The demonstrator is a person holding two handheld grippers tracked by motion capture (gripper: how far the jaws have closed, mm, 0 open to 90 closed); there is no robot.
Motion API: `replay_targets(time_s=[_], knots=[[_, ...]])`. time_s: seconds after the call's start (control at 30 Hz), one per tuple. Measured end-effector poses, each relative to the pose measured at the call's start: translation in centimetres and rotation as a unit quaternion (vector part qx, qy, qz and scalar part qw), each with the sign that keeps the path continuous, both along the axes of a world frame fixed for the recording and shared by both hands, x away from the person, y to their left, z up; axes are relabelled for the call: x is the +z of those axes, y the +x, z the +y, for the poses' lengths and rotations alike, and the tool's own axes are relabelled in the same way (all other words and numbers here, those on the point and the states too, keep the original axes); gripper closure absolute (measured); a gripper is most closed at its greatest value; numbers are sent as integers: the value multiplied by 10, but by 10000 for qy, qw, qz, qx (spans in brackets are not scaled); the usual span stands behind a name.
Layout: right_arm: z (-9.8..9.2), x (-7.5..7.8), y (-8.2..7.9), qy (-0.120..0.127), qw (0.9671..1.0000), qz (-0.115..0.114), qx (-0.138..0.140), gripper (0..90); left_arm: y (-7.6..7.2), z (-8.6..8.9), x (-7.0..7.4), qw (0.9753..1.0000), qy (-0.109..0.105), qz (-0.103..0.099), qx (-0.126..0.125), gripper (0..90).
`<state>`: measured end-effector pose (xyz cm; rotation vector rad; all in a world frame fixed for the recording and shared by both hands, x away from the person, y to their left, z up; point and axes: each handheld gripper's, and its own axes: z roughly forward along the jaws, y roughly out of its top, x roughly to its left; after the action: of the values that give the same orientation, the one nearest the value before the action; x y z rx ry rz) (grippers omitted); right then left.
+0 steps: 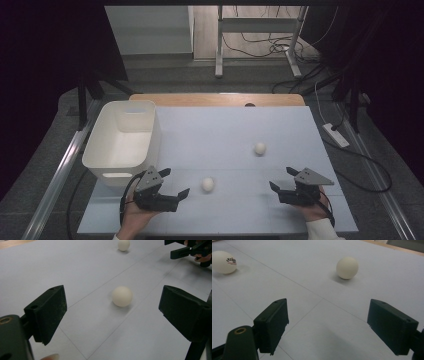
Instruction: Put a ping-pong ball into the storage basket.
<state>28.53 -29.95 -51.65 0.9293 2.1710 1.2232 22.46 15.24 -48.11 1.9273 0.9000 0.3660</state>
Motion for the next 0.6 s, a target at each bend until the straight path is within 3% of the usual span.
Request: replay_targets(time_s=[0.6], knots=[[0, 1, 0, 83, 10000, 19, 16, 175, 13, -22, 1, 9995, -45, 229, -226, 86]])
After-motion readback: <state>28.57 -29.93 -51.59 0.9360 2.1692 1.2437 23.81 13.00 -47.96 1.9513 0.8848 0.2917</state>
